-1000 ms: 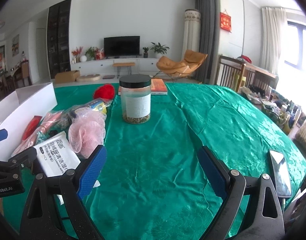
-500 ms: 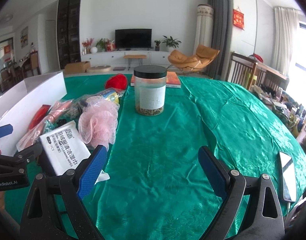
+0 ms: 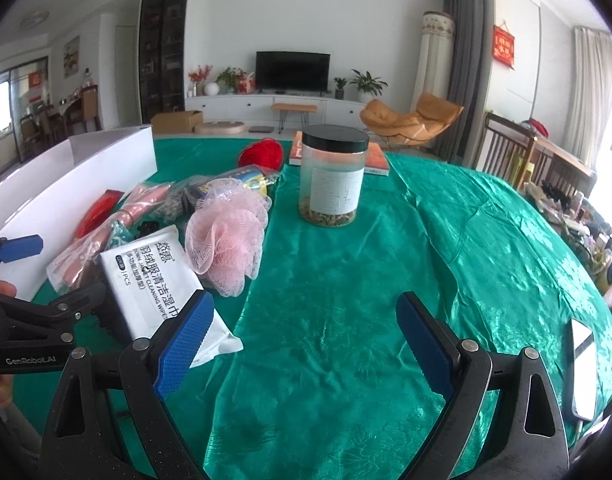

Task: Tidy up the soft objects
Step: 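Move the right tool toward the white cleaning-wipes pack on the pile, then grasp the white cleaning-wipes pack with the right tool and pull it clear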

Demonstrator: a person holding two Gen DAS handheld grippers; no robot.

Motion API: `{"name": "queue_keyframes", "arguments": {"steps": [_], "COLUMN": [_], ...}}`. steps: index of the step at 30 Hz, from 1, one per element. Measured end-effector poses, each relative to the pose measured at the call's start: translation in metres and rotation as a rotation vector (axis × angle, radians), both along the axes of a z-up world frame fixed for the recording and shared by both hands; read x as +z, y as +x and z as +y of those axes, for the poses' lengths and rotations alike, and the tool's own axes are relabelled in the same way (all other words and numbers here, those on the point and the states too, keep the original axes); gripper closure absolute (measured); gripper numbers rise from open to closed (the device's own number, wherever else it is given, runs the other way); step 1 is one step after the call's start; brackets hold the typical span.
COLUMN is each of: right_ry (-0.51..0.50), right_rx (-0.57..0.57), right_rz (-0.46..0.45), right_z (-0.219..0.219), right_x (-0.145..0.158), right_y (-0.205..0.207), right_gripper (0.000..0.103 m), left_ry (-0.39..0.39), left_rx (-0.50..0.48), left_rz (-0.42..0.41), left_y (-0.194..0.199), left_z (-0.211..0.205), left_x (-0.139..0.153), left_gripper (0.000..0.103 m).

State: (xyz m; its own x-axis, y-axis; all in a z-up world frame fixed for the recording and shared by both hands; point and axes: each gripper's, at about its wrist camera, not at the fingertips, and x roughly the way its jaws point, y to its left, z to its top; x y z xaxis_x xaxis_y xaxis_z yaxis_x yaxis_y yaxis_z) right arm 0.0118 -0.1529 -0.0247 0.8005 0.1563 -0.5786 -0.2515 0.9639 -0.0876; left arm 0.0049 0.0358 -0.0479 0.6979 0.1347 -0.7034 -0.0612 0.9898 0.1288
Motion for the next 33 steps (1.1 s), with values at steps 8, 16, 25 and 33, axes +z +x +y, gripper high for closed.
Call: {"name": "queue_keyframes", "arguments": {"steps": [8, 16, 25, 33], "right_ry": [0.069, 0.162, 0.132, 0.210], "right_rx": [0.133, 0.318, 0.418, 0.424], "right_rz": [0.079, 0.255, 0.391, 0.418], "right_z": [0.010, 0.031, 0.066, 0.052], "right_x": [-0.008, -0.032, -0.064, -0.061], "right_y": [0.003, 0.022, 0.056, 0.046], "right_gripper": [0.009, 0.009, 0.008, 0.023], "left_ry": [-0.022, -0.059, -0.131, -0.133], "left_rx": [-0.061, -0.073, -0.087, -0.091], "left_rz": [0.087, 0.145, 0.162, 0.172], "left_y": [-0.007, -0.008, -0.007, -0.008], "left_z": [0.005, 0.013, 0.027, 0.026], "left_x": [-0.029, -0.054, -0.059, -0.058], "left_gripper": [0.000, 0.000, 0.000, 0.000]}}
